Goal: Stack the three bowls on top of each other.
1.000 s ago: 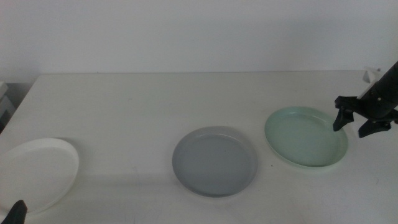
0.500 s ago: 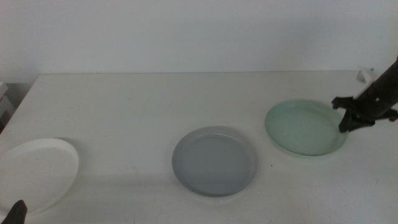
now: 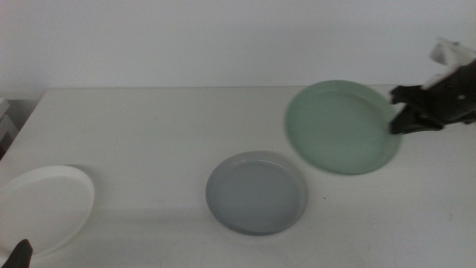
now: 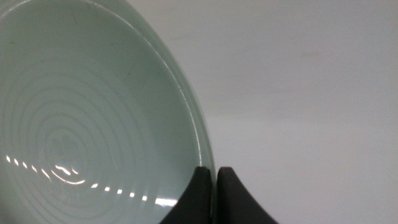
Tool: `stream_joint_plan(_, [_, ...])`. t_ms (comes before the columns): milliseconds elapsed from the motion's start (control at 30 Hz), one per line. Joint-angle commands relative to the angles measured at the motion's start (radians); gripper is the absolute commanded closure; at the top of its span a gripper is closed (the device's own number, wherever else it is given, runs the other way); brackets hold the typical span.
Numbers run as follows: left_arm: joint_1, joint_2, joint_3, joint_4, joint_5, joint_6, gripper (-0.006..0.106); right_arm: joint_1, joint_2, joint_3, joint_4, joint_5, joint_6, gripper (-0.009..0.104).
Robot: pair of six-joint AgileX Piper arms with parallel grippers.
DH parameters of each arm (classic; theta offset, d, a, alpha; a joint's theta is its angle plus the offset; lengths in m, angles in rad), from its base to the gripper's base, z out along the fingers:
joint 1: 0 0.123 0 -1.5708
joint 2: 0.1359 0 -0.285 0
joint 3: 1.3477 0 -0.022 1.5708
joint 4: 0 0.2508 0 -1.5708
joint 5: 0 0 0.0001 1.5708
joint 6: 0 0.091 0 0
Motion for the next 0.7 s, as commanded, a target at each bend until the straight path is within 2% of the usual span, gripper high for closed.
stream_joint_plan(0, [0.0,-0.013,-0.004,-0.002,-0.073,-0.005,-0.004,0.063,-0.058,-0.01,0.051,-0.035,0.014,0.096])
stream_joint_plan(133, [0.0,-0.013,-0.004,-0.002,-0.073,-0.005,-0.004,0.205,-0.025,-0.01,0.049,-0.098,0.064,0.096])
stream_joint_plan(300, [0.0,-0.013,-0.004,-0.002,-0.073,-0.005,-0.004,0.314,0.04,-0.01,0.05,-0.178,0.099,0.096])
stream_joint_plan(667, [0.0,-0.013,-0.004,-0.002,-0.073,-0.005,-0.004,0.359,0.173,-0.01,0.06,-0.25,0.101,0.095])
